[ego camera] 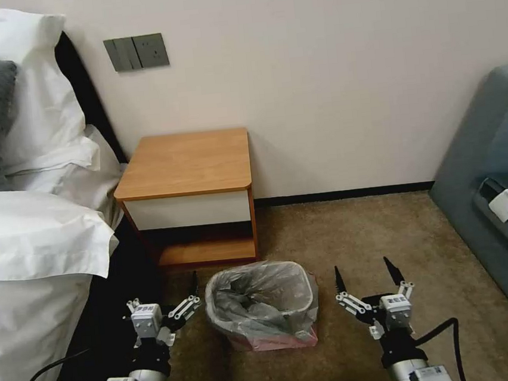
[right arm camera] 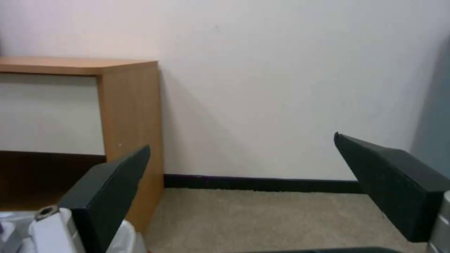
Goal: Pick up the garbage bag from the table and place it over the trash can.
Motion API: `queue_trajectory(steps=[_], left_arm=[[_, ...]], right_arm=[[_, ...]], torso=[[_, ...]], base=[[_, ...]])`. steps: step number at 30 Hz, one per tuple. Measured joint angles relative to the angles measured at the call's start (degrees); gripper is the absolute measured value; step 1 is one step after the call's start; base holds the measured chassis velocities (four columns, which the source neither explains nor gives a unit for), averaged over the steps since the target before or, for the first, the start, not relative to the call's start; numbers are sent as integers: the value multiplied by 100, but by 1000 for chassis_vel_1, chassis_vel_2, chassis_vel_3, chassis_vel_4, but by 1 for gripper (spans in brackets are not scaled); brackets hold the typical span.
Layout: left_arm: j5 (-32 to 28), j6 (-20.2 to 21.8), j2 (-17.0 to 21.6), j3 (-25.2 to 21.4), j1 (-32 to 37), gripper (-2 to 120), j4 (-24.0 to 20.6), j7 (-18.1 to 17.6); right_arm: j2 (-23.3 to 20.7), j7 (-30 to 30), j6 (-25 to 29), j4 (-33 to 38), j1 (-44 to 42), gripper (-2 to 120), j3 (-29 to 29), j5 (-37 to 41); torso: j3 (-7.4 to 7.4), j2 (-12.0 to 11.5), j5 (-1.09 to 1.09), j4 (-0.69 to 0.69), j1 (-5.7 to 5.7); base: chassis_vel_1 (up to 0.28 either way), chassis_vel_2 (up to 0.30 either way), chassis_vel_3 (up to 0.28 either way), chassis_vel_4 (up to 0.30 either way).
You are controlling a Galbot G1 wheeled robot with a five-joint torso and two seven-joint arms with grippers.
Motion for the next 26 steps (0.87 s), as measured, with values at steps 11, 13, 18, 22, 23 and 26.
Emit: queue_trajectory(steps=[11, 13, 18, 22, 23, 26], left_arm=[[60, 89, 7, -12, 8, 100, -32, -61], [60, 91, 8, -12, 5, 100, -31, -63], [59, 94, 10, -12, 2, 100, -28, -66], [58, 96, 10, -11, 0, 100, -23, -68], [58, 97, 10, -10, 0, 100, -22, -69], [57, 99, 10, -9, -1, 100, -19, -70]], right_arm=[[-4, -92, 5, 0, -48, 100, 96, -41], [-5, -95, 4, 0, -46, 100, 96, -43], [-6, -100, 0, 0, -44, 100, 96, -44], [-8, -102, -4, 1, -43, 100, 95, -44], [-8, -102, -5, 2, -43, 100, 95, -44], [-7, -103, -7, 2, -42, 100, 94, -44]], torso=[[0, 0, 0, 0, 0], [0, 0, 0, 0, 0], [0, 0, 0, 0, 0], [0, 0, 0, 0, 0], [0, 0, 0, 0, 0], [0, 0, 0, 0, 0]], base=[[0, 0, 0, 0], [0, 0, 0, 0], [0, 0, 0, 0], [0, 0, 0, 0], [0, 0, 0, 0], [0, 0, 0, 0]])
